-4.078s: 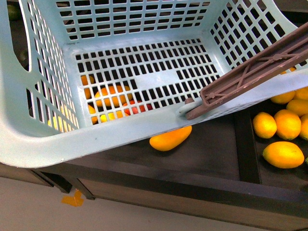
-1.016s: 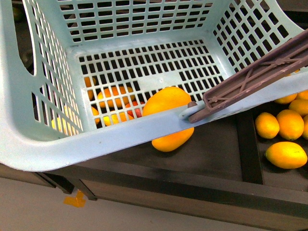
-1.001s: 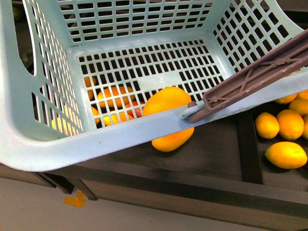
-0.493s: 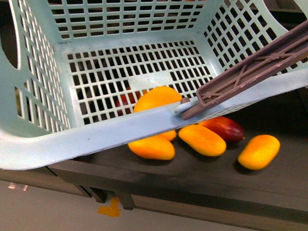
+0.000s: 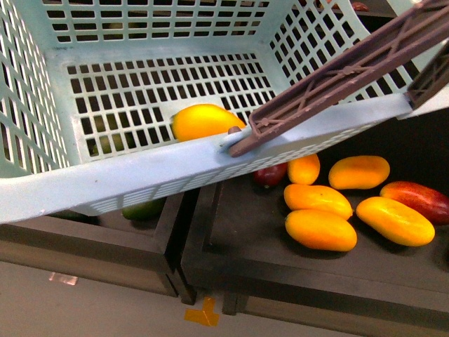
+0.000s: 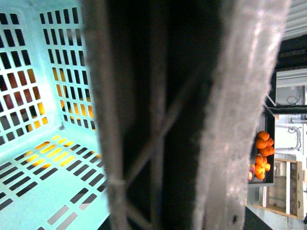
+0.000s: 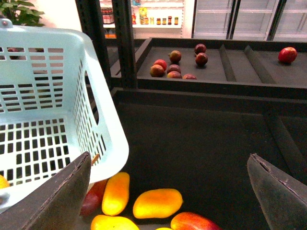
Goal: Pick lemon and mango into basket
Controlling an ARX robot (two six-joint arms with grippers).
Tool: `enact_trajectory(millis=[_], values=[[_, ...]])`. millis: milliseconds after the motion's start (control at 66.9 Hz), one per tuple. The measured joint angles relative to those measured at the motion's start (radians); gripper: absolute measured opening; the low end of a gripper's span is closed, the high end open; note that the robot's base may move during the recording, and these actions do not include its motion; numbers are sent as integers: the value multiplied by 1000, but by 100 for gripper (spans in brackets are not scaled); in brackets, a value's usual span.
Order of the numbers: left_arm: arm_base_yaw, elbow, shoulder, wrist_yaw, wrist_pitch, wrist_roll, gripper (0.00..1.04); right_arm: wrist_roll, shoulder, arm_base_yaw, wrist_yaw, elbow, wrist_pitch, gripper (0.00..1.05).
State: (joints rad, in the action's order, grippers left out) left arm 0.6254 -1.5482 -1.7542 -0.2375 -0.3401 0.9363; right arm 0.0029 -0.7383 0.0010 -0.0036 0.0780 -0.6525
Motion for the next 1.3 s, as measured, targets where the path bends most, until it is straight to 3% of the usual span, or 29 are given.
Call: enact_trajectory(millis=[105,179,224,299,523,717,911,1300], values=[[13,0,0,-27,0,11,15,10,-4,3,22,6,23,96],[16,0,0,-32,0,15,15,174,-96,-6,204,168,415,96],[19,0,0,-39,0,19,15,233,-177,-43,222,253,569,96],[25,0,0,-47,0,19,15,285,-324,-123,223,338,688,96],[21,1,0,-23,0,22,15,391,-690,-314,105,495,668,96],[19,1,0,-26,0,19,15,496,-972,-395,112,598,658,96],[20,1,0,-32,0,19,15,659,-1164,-394,116,690,661,96],[19,1,0,-26,0,19,15,779,-1362,-363,116,872,652,96]])
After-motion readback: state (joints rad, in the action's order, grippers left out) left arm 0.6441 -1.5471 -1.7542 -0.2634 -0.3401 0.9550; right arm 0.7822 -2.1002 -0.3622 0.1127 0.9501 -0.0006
